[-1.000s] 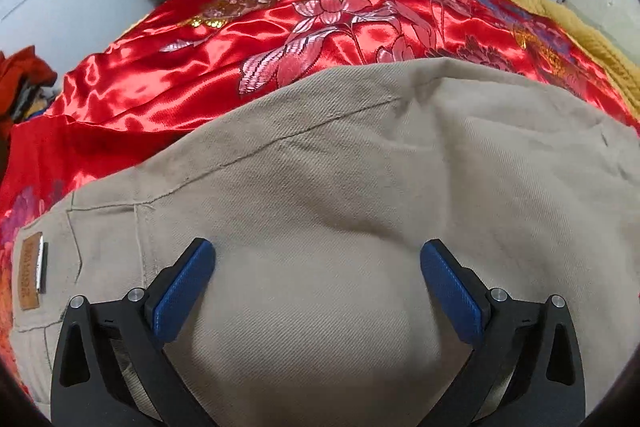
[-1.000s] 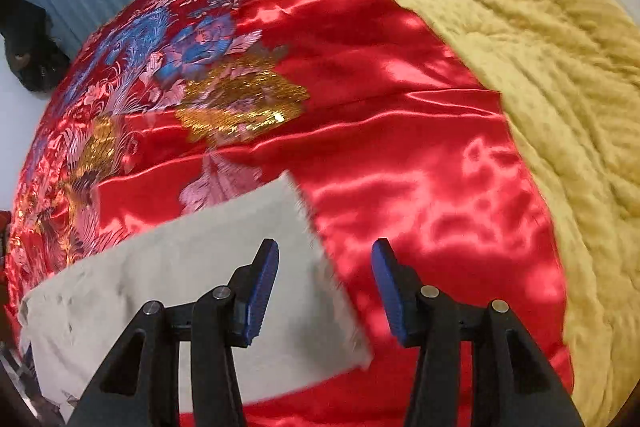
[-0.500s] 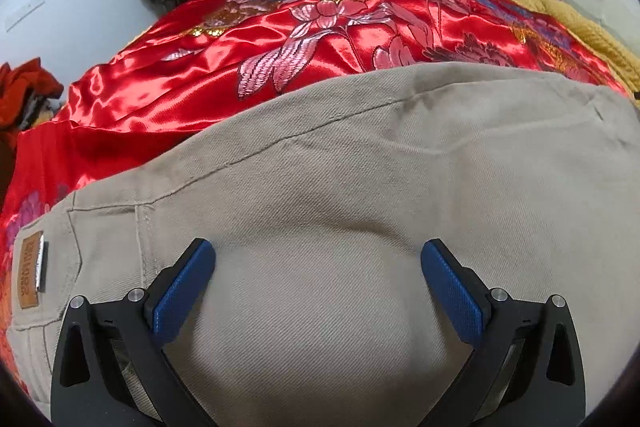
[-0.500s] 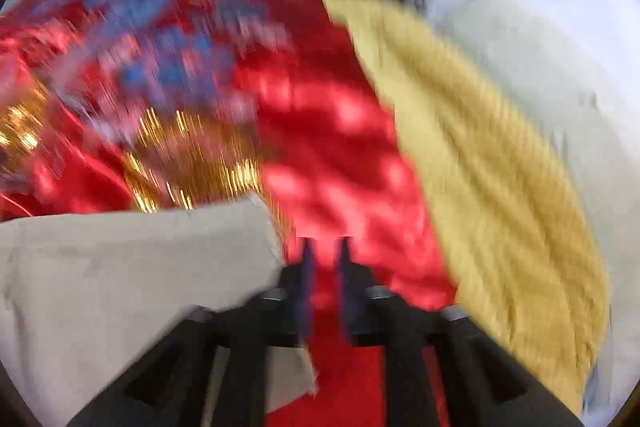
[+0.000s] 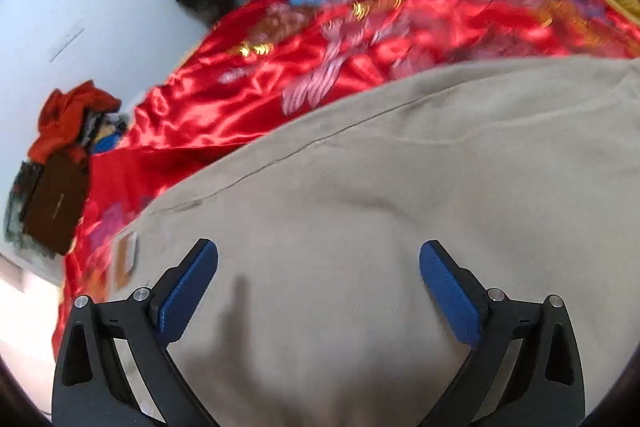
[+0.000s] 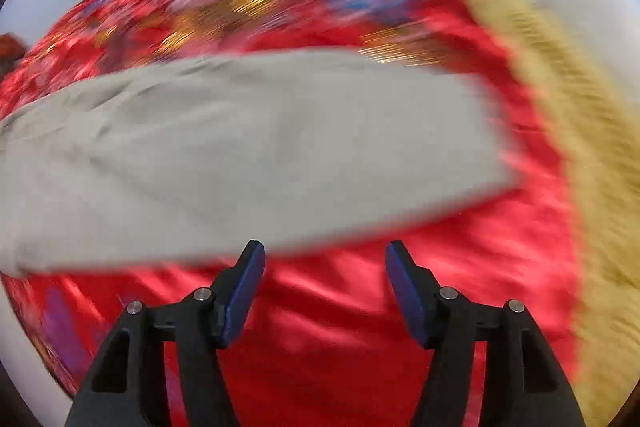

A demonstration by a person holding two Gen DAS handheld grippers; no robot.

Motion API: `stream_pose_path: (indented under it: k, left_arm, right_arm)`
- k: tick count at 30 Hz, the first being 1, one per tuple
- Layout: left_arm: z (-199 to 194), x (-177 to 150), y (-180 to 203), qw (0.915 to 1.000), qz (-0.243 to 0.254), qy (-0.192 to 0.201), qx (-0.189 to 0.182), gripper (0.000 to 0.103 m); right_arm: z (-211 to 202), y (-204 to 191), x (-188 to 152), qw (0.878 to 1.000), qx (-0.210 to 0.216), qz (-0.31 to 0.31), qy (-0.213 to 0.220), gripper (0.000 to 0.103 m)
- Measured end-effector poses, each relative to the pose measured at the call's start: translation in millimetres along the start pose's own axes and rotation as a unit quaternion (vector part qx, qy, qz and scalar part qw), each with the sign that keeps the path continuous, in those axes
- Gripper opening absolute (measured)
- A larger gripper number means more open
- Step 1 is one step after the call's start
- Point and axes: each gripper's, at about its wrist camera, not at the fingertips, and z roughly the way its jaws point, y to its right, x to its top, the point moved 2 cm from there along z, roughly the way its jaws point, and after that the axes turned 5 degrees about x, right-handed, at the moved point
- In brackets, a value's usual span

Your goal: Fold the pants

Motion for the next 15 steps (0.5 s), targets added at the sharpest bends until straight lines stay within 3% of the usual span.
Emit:
stream_pose_path:
  k: [1, 3, 6, 8, 9, 10, 12, 13, 15]
  left_arm:
    - [-22.6, -11.0, 2.0, 0.9991, -0.003, 0.010, -0.041, 0.101]
    - [-62.3, -41.9, 14.0, 0.9948, 0.010, 0.019, -0.100, 0.102]
    - [-97.0, -106.0, 42.5, 0.9872, 0.087, 0.000, -0.134, 0.102]
    - [-98.5, -149.9, 46.6, 0.9840, 0.129, -0.028, -0.119, 0.103]
    - [-97.6, -163.8, 37.8, 0.9851, 0.120, -0.035, -0.118, 0.102]
    - [-97.4, -172.5, 23.7, 0.9868, 0.100, -0.038, -0.122, 0.102]
    - [-97.0, -177.7, 0.5, 0.9900, 0.082, -0.041, -0.107, 0.102]
    - [-97.4, -176.9, -6.6, 0.9908, 0.083, -0.043, -0.098, 0.103]
    - [-99.9, -170.5, -13.2, 0.9911, 0.085, -0.055, -0.087, 0.103]
  right_arm:
    - [-32.2, 17.7, -24.3, 0.999, 0.046, 0.022, 0.010, 0.069]
    - [-63.4, 26.9, -69.5, 0.991, 0.129, 0.042, -0.011, 0.075]
    - [-66.6, 22.5, -147.7, 0.967, 0.230, 0.048, -0.096, 0.074]
    - [-59.3, 23.7, -192.2, 0.968, 0.210, 0.037, -0.135, 0.073]
    - [-51.6, 35.6, -217.2, 0.973, 0.164, 0.031, -0.160, 0.072]
    - [-48.1, 57.3, -236.7, 0.980, 0.115, 0.030, -0.160, 0.071]
    - [-52.5, 104.9, -253.1, 0.986, 0.081, 0.080, -0.125, 0.070]
    - [-55.7, 141.2, -263.0, 0.984, 0.048, 0.125, -0.120, 0.069]
    - [-57.4, 173.5, -268.9, 0.981, 0.029, 0.147, -0.122, 0.066]
